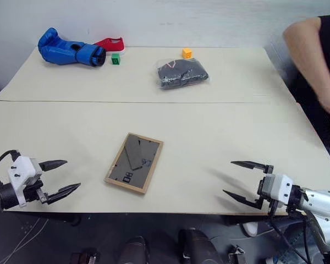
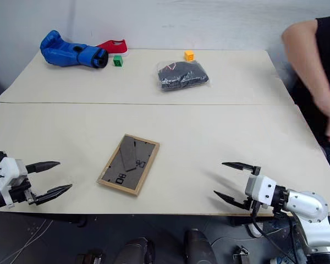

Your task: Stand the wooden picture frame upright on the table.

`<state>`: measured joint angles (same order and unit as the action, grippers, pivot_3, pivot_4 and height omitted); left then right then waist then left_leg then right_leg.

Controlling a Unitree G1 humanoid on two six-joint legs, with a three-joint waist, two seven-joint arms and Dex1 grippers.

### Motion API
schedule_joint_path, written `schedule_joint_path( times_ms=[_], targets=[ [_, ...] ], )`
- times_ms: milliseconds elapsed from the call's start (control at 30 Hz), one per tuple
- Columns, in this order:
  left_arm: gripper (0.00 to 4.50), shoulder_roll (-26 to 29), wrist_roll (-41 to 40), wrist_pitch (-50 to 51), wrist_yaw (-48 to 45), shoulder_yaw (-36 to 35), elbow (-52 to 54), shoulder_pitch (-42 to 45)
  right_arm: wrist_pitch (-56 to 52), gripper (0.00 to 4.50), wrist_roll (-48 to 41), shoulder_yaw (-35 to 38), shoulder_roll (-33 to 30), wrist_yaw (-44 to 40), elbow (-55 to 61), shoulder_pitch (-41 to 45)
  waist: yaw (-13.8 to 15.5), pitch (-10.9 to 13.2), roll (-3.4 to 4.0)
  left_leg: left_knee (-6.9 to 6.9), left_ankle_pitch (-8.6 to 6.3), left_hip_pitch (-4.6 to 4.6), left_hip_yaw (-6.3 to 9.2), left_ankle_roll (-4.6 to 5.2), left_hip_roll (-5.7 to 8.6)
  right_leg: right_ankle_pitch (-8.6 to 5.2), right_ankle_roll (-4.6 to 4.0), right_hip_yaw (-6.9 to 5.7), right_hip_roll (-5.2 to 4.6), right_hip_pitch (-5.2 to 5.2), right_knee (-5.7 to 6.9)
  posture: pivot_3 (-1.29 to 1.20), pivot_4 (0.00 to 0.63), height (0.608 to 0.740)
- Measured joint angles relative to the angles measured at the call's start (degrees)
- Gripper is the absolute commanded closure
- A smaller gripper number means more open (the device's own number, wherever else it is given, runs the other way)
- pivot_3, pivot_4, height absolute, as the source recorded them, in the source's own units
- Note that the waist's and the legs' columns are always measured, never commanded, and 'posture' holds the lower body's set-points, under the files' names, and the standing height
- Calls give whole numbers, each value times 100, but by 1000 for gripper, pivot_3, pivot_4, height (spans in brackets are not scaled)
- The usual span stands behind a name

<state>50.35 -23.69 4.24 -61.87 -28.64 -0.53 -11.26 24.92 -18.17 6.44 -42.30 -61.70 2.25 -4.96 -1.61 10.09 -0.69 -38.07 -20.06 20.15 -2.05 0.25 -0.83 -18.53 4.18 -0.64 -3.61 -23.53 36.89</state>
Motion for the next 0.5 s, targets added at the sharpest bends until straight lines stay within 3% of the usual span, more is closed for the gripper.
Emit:
schedule_joint_path(
  times_ms=[200,300,500],
  targets=[
    [0,-54,-67,99,58,15,1,16,-45,15,8,-173,47,6,4,43,-2,0,0,-1,0,0,0,1,0,0,0,0,0,0,2,0,150,740],
    [602,-54,-101,322,136,32,5,206,-557,623,-108,-358,113,58,248,237,-4,0,0,-2,0,-1,1,0,0,0,0,-1,0,-1,5,0,150,740],
    [2493,-107,298,549,804,551,3,920,-1972,2715,177,-1346,590,468,905,1082,0,-1,-2,-7,1,2,3,-2,1,0,0,-3,0,-4,10,0,150,740]
  ],
)
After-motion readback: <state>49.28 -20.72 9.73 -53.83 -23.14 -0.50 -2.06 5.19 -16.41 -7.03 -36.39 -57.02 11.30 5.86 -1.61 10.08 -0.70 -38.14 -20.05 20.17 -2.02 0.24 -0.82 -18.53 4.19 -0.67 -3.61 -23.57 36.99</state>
